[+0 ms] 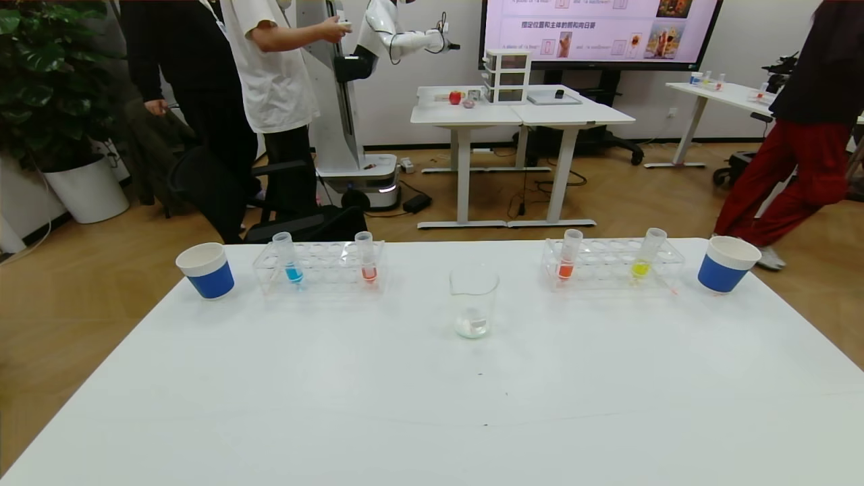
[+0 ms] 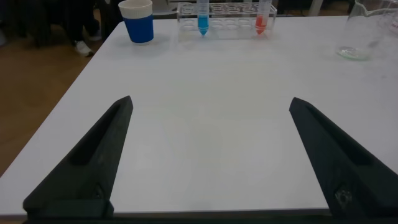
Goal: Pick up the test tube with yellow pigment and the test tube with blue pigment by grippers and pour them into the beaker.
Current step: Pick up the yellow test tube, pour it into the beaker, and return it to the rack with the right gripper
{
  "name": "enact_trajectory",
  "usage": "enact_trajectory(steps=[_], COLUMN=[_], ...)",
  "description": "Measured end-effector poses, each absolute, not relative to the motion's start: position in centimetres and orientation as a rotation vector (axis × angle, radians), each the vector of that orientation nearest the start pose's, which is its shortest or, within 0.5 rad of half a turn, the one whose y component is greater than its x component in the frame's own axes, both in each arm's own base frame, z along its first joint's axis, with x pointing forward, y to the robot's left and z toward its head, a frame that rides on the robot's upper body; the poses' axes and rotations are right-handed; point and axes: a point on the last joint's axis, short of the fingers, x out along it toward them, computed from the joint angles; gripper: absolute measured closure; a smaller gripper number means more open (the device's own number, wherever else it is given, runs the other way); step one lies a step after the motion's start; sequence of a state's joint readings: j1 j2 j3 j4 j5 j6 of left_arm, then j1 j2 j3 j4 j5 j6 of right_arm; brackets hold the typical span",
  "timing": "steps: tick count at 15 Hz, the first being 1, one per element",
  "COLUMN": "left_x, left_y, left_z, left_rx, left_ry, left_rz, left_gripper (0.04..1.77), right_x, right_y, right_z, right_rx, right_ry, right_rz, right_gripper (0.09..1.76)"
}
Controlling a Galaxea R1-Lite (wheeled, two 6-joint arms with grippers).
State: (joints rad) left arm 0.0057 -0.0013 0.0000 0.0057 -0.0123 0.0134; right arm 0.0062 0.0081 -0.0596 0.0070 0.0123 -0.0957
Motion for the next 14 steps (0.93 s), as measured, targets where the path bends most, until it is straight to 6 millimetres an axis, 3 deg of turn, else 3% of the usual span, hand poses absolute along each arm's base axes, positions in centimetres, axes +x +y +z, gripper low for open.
enact_trajectory(steps=[3, 6, 10, 14], left_x=[-2.3, -2.3, -2.3, -2.3], left_y=[0.0, 0.0, 0.0, 0.0], left_z=[7.5, 7.5, 7.5, 7.5], left_rx=[0.013, 0.014, 0.013, 0.014], left_ry=[0.004, 0.004, 0.004, 0.005], left_rz=[-0.007, -0.006, -0.007, -0.006], left_gripper=[0.06, 0.06, 0.06, 0.06], right_x=[-2.4, -0.4, 5.0, 12.0], right_y=[0.0, 0.0, 0.2, 0.3], right_z=[12.0, 16.0, 20.5, 21.6], right_rx=[-0.089, -0.054, -0.005, 0.008], right_ry=[-0.061, -0.08, -0.117, -0.111], right_rz=[0.024, 0.037, 0.046, 0.04], right_gripper=[0.11, 0.11, 0.11, 0.11])
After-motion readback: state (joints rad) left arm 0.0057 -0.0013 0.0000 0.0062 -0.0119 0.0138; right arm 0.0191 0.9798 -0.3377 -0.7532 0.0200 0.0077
